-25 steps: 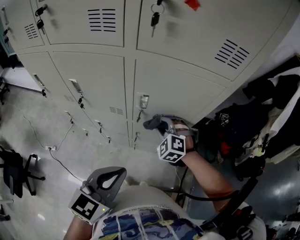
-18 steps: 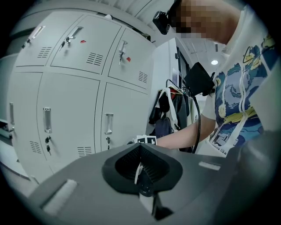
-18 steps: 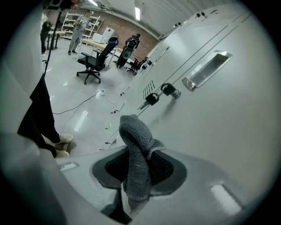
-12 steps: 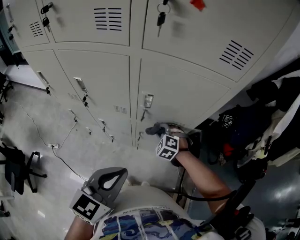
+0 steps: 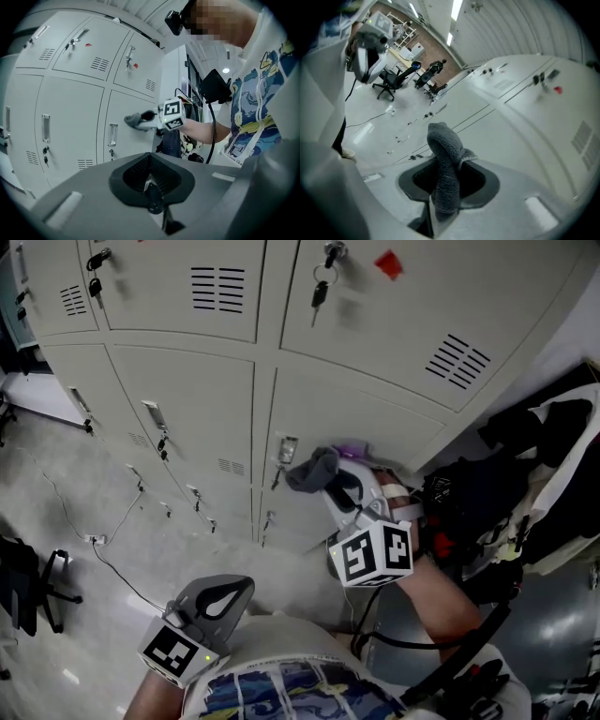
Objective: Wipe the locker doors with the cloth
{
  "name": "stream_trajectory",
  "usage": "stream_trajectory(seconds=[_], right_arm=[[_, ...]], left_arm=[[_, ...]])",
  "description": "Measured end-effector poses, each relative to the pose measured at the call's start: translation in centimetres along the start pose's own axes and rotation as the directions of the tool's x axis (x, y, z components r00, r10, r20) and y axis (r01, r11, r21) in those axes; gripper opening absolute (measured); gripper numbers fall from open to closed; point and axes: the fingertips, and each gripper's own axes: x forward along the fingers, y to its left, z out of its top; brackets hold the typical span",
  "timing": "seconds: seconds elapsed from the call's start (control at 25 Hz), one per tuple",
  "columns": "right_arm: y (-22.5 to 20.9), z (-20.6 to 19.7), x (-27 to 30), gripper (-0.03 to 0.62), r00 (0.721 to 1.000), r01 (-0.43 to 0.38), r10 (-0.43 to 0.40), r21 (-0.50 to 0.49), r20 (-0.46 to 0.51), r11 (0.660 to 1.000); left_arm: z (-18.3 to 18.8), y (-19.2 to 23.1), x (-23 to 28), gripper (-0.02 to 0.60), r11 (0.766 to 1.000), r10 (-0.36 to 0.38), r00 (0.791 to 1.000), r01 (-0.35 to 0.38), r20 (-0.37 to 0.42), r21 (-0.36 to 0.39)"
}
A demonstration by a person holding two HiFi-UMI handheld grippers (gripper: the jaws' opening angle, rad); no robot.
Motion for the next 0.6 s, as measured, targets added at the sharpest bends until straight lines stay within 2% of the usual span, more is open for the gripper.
stream_trajectory(seconds=[0.16, 0.28, 0.4, 0.6], right_arm=[[-6.7, 3.8, -3.0, 0.11, 0.985, 0.159, -0.157, -0.03, 0.065, 0.987], [-9.5, 4.8, -3.3, 0.11, 0.973, 0.221, -0.217, -0.05, 0.079, 0.974], [-10.2, 4.4, -2.0, 0.11, 0.974, 0.222, -0.218, -0.055, 0.062, 0.973], [-7.3, 2.1, 0.3, 0.11, 0.986, 0.168, -0.167, -0.082, 0.026, 0.982]], left_arm=[[0.4, -0.5, 0.3, 0.002, 1.0, -0.022, 1.0, 0.022, 0.014, 0.014], [0.5, -0.8, 0.3, 0.002, 1.0, -0.025, 1.0, 0.025, 0.017, 0.013], [0.4, -0.9, 0.1, 0.002, 1.0, -0.019, 1.0, 0.019, 0.017, 0.011], [0.0, -0.6, -0.8, 0.002, 1.0, 0.009, 1.0, -0.009, 0.017, -0.003]])
